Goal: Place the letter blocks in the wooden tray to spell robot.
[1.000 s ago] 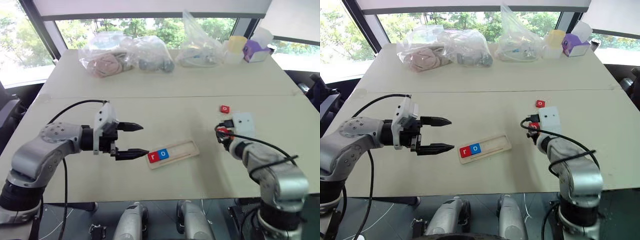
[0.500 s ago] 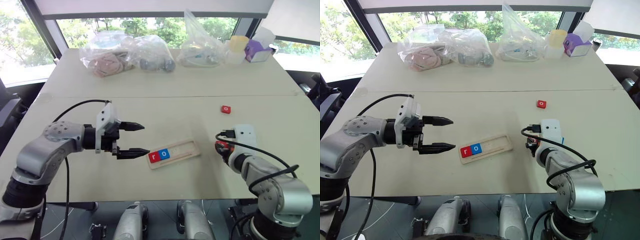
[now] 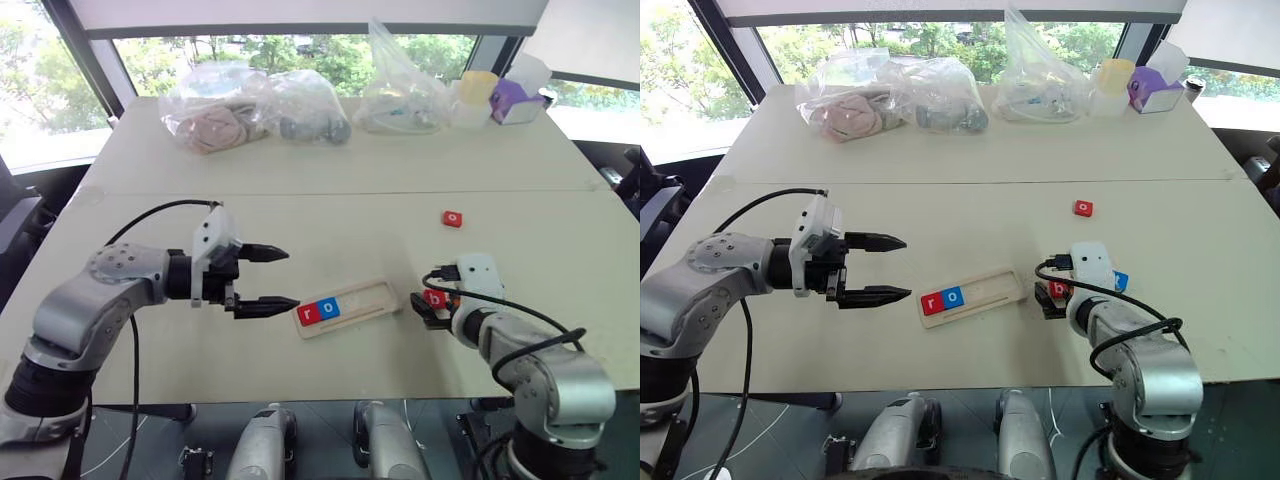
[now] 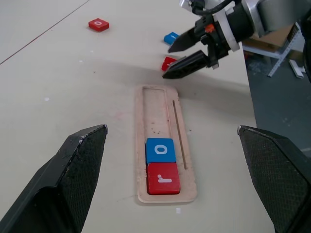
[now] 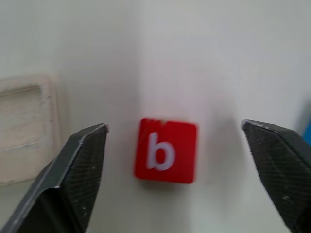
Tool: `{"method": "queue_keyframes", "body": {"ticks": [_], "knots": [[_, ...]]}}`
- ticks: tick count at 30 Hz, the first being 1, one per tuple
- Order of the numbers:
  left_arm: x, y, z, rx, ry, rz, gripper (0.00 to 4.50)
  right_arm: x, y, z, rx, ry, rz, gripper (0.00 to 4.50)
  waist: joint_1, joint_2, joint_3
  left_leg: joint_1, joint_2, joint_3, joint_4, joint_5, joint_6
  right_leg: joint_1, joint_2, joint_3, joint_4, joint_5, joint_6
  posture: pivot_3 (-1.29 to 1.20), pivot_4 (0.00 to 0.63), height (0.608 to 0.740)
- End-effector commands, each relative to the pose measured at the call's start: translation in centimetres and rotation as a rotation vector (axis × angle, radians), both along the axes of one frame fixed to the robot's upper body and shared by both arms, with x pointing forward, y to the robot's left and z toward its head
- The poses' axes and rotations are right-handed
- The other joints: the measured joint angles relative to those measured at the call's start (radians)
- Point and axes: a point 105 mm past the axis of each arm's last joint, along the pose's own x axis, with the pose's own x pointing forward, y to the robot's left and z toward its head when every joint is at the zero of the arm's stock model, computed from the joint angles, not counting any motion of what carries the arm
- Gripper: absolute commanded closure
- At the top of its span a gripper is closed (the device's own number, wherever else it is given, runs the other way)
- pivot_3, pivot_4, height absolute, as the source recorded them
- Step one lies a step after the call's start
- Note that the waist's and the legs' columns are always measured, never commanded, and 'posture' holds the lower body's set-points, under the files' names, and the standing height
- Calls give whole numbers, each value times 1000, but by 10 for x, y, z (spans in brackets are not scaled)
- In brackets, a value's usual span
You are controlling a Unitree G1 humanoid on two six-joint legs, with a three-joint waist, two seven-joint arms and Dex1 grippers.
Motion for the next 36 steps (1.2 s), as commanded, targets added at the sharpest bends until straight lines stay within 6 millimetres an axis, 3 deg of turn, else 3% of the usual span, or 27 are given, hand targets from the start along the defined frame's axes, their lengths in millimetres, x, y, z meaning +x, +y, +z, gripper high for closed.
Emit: {"method": "queue_keyframes", "body": {"ticks": [1, 6, 12, 16, 25, 35, 36], "knots": [[-1, -2, 8, -2, -53, -19, 0, 1, 15, 47, -133, -141, 341, 30, 1, 1, 1, 0, 0, 0, 0, 0, 0, 0, 0, 0, 0, 0, 0, 0, 150, 740], [5, -3, 8, 3, -74, -29, 0, -13, 16, 74, -190, -121, 809, 30, 2, -1, 2, 0, 0, -2, -1, 0, 0, 2, 1, -2, -1, -4, 6, 0, 150, 740], [8, -5, 9, -2, -91, -30, 0, -13, -6, 56, -284, 32, 1066, 30, 2, -2, 3, 0, 0, 0, 1, -1, 2, 2, -1, -1, -2, -3, 5, 0, 150, 740], [7, -6, 9, -1, -101, -24, 0, 4, -17, 37, -372, 47, 1117, 30, 1, -2, 3, 0, 0, 0, 1, -1, 2, 2, -1, -1, -1, -2, 3, 0, 150, 740], [5, -4, 5, 9, -102, -3, 0, 21, -29, 8, -320, 71, 1125, 30, 7, -2, 3, 0, 0, 0, 2, -1, 2, 2, 0, -1, 0, -1, 2, 0, 150, 740], [7, -3, 8, 14, -107, 0, 0, 28, -32, -9, -277, 69, 1101, 30, 9, -2, 3, 1, 0, 0, 3, -1, 2, 3, 0, -1, 0, -1, 2, 0, 150, 740], [7, -3, 8, 16, -107, -2, 0, 28, -32, -9, -276, 67, 1102, 264, 9, -2, 3, 2, 0, 0, 3, -1, 2, 4, 0, -1, 0, -1, 2, 0, 150, 740]]}}
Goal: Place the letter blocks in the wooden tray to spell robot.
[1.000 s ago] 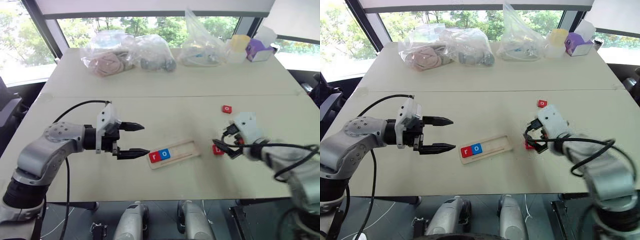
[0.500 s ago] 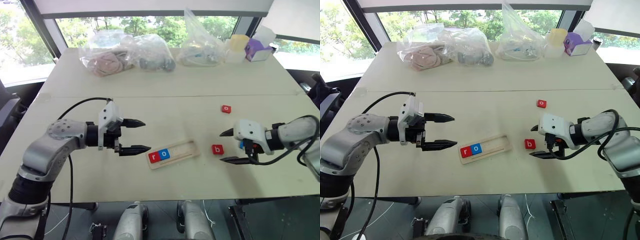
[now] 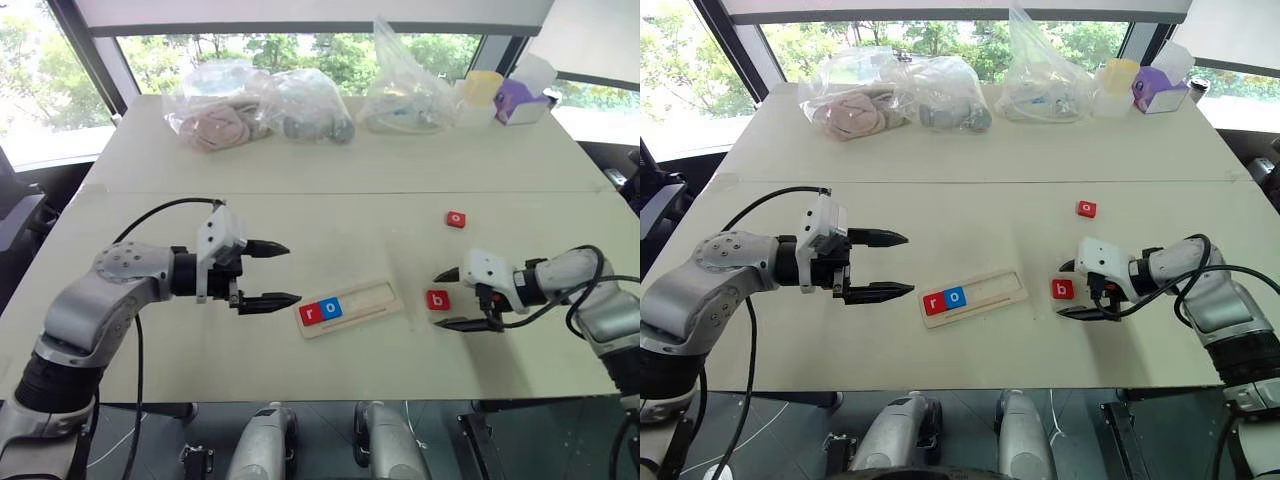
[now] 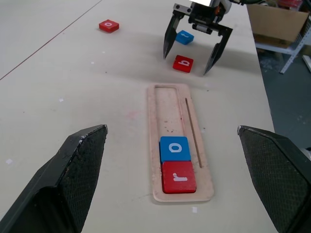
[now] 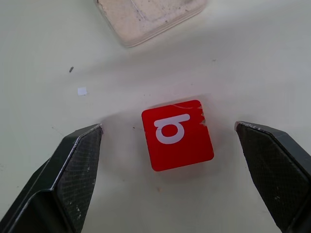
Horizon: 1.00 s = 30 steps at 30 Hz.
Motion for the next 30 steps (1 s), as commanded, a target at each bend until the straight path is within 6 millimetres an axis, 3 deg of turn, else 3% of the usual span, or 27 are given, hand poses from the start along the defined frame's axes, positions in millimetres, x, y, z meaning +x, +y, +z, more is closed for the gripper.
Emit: {"method": "queue_keyframes", "body": {"ticks": [1, 2, 7, 12, 16, 19, 23, 30], "knots": [[-2, -1, 9, 9, -52, -12, 0, 4, 1, 4, -5, -31, 9, 560, 0, 0, 0, 0, 0, 0, 0, 0, 0, 0, 0, 0, 0, 0, 0, 0, 150, 740], [-2, -1, 8, 9, -51, -12, 0, 4, 1, 4, -8, -31, 13, 846, 0, 0, 0, 1, 0, 0, 0, 0, 0, 0, 0, 0, 0, 0, 0, 0, 150, 740], [0, -2, 9, 8, -54, -9, 0, 6, -3, 7, -12, -39, 4, 3353, 0, 0, 0, 1, 0, 0, 0, 0, 0, 1, 0, 0, 0, 0, 0, 0, 150, 740], [-1, -2, 9, 9, -54, -11, 0, 7, 4, 23, -8, -65, 26, 3346, 2, 0, 0, 1, 0, 0, 0, 0, 0, 1, 0, 0, 1, 0, 0, 0, 150, 740], [-2, -2, 7, 17, -49, -22, 0, 4, 36, 56, 29, -99, 148, 3346, 1, 0, 0, 1, 0, 0, 0, 0, 0, 0, 0, 0, 2, 0, 0, 0, 150, 740], [-5, -2, 4, 29, -43, -38, 0, 2, 57, 67, 42, -103, 227, 3346, 0, 0, 0, 1, 0, 0, 0, 0, 0, 0, 1, 0, 2, 0, 0, 0, 150, 740], [-11, 2, -5, 95, -51, -65, 0, 1, 87, 65, 44, -77, 334, 3346, 0, 0, 0, 1, 0, 0, 0, 0, 0, 0, 0, 0, 1, 0, 0, 0, 150, 740], [-23, 20, -13, 204, -53, -68, 0, 6, 115, 50, 23, -53, 426, 3346, 1, 0, 0, 0, 0, 0, 0, 0, -1, -1, 0, 0, 1, 0, 0, 0, 150, 740]]}}
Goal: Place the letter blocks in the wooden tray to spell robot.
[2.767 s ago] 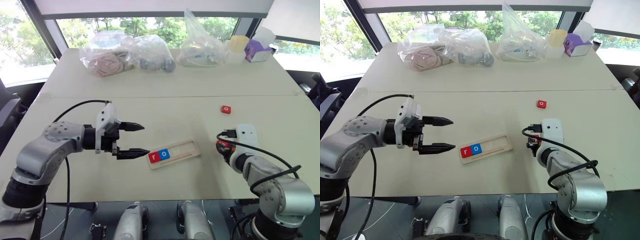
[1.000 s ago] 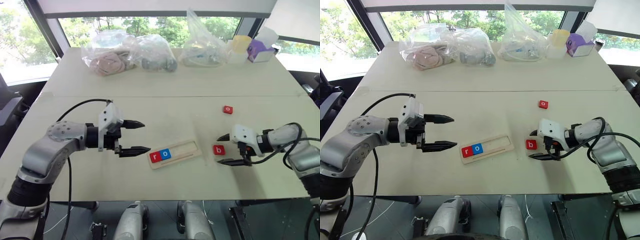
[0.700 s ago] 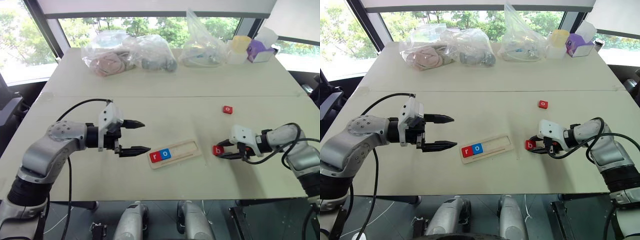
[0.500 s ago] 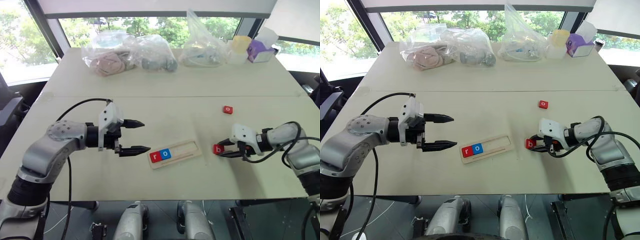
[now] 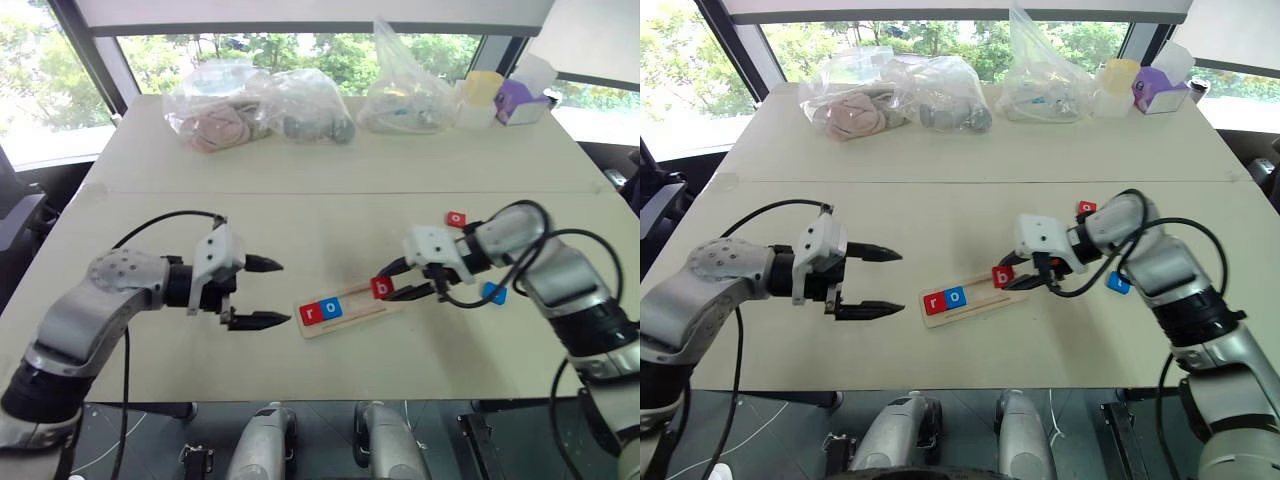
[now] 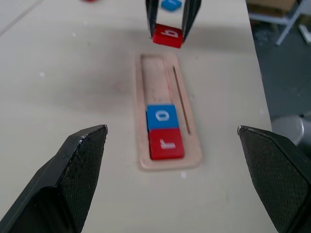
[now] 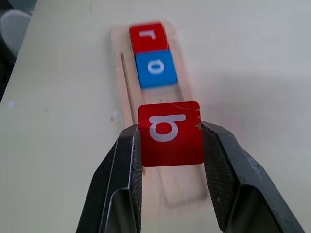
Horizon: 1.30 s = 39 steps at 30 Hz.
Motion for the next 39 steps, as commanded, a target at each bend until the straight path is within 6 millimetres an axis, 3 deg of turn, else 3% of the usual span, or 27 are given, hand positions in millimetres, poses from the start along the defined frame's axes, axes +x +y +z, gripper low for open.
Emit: {"method": "queue_keyframes", "body": {"ticks": [1, 10, 20, 37, 38, 39], "knots": [[-7, 7, 5, 52, -57, -12, 0, 3, 10, 1, -14, -29, 48, 3346, -2, 0, 0, 0, 0, 0, 0, 0, 0, 0, 0, 0, 0, 0, 0, 0, 150, 740], [-9, 15, -11, 77, -54, 11, 0, 4, 20, -17, -43, -23, 95, 3346, -8, 0, 0, 0, 0, 0, 0, 0, 0, 0, 0, 0, 1, 0, 0, 0, 150, 740], [-12, 24, -21, 64, -55, 35, 0, 10, 30, -21, -27, -25, 91, 3346, -8, 0, 0, 0, 0, 0, 0, 0, 0, 0, 0, 0, 1, 0, 0, 0, 150, 740], [-10, 18, -9, 52, -71, 32, 0, 17, 36, -26, -31, -33, 92, 3346, -9, 1, 0, 0, 0, 0, 0, 0, 0, 0, 0, 0, 1, 0, 0, 0, 150, 740], [-10, 17, -8, 51, -71, 32, 0, 17, 35, -26, -33, -33, 90, 2546, -9, 1, 0, 0, 0, 0, 0, 0, 0, 0, 0, 0, 2, 1, 1, 0, 150, 740], [-9, 16, -7, 50, -71, 32, 0, 17, 35, -27, -36, -32, 90, 2301, -9, 1, 0, 0, 0, 0, 0, 0, 0, 0, 0, 0, 2, 1, 1, 0, 150, 740]]}}
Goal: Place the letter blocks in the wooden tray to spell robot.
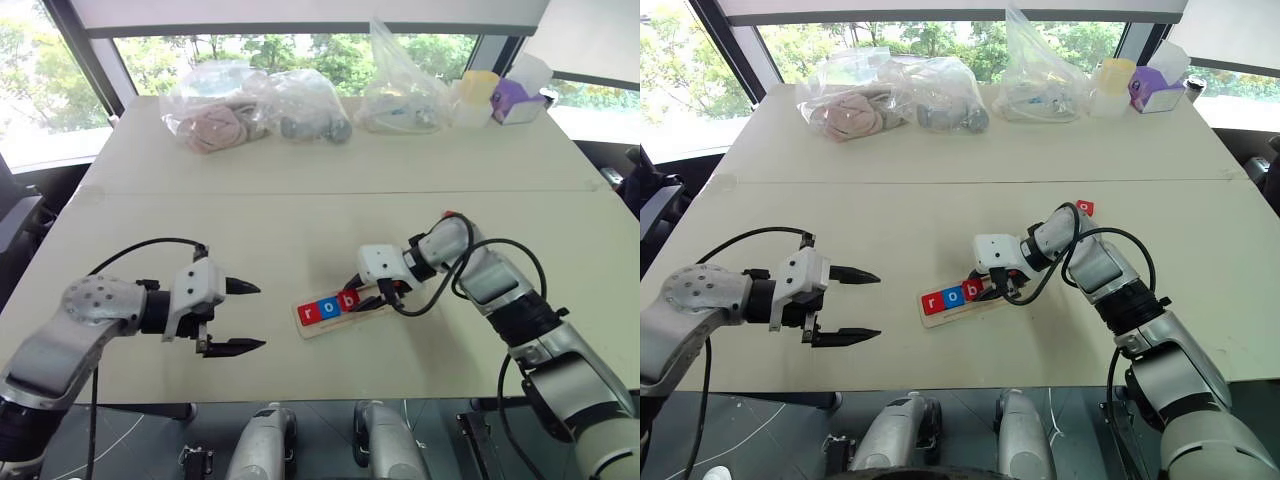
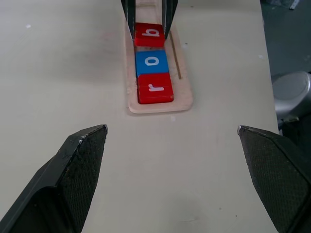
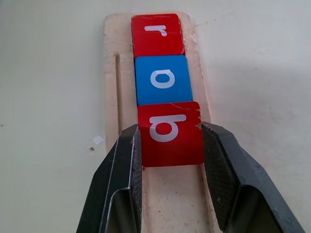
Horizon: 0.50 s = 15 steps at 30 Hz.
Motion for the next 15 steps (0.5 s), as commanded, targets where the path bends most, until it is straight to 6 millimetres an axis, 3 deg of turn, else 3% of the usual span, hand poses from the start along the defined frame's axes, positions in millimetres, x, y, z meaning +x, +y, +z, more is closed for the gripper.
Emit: {"method": "queue_keyframes", "body": {"ticks": [1, 4, 5, 10, 15], "knots": [[0, -6, 11, -7, -34, -17, 0, 3, 4, 10, 12, -39, 17, 1840, 0, 0, 0, 0, 0, 0, 0, 0, 0, 0, 0, 0, 0, 1, 1, 0, 150, 740], [1, -7, 12, -7, -34, -17, 0, 3, 3, 11, 10, -39, 18, 343, -1, 0, 0, 0, 0, 0, 0, 0, 0, 0, 0, 0, 0, 1, 1, 0, 150, 740], [2, -7, 13, -7, -35, -17, 0, 2, 3, 12, 11, -34, 19, 81, -1, 0, 0, 0, 0, 0, 0, 0, 0, 0, 0, 0, 0, 1, 2, 0, 150, 740], [4, -11, 16, -10, -39, -20, 0, 1, 4, 22, 30, -47, 24, 81, 0, 0, 0, 0, 0, 0, 0, 0, 0, 0, 0, 0, 0, 1, 2, 0, 150, 740], [6, -18, 21, -19, -42, -27, 0, 23, 15, 59, 216, -111, -95, 81, -2, 0, 0, 0, 0, 0, 0, 1, -1, 0, 1, 0, 1, 1, 2, 0, 150, 740]]}}
